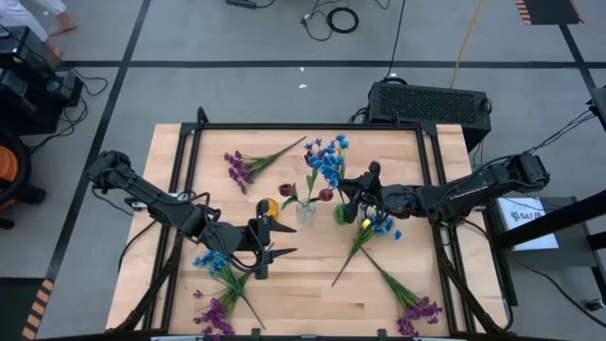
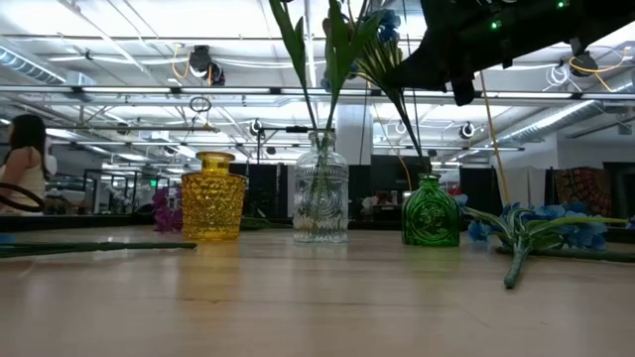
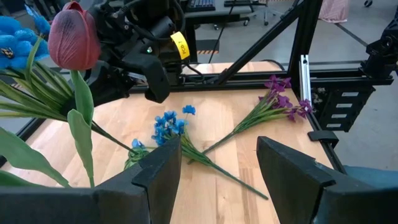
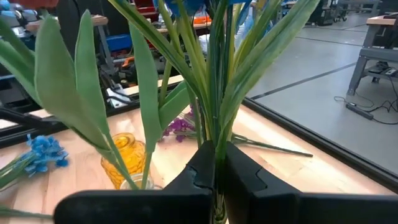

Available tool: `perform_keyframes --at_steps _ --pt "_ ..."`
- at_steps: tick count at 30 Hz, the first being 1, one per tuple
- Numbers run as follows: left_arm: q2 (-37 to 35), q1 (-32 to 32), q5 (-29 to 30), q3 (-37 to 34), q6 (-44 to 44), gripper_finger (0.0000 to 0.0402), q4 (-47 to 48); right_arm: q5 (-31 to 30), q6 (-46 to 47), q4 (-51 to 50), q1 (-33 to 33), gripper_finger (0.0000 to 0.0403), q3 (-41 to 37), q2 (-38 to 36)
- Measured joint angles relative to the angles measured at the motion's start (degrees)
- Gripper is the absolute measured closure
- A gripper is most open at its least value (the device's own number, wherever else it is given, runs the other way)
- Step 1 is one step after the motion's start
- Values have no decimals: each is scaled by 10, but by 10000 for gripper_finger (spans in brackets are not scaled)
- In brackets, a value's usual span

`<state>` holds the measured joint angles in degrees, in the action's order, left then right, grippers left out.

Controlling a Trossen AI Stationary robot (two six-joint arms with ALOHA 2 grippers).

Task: Sort flowers into vase by color
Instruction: Put the top blue flowers into the green vase

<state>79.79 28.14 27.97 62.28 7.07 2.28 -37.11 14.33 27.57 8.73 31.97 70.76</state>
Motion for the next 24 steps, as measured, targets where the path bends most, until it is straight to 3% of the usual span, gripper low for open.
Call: perform_keyframes --at_steps 8,18,24 --pt "0 0 0 0 0 185 5 40 -1 -10 0 389 0 -1" --pt "0 0 0 0 1 185 13 45 11 -60 0 278 0 -30" --pt "0 0 0 0 1 185 13 75 34 -132 0 232 0 -52"
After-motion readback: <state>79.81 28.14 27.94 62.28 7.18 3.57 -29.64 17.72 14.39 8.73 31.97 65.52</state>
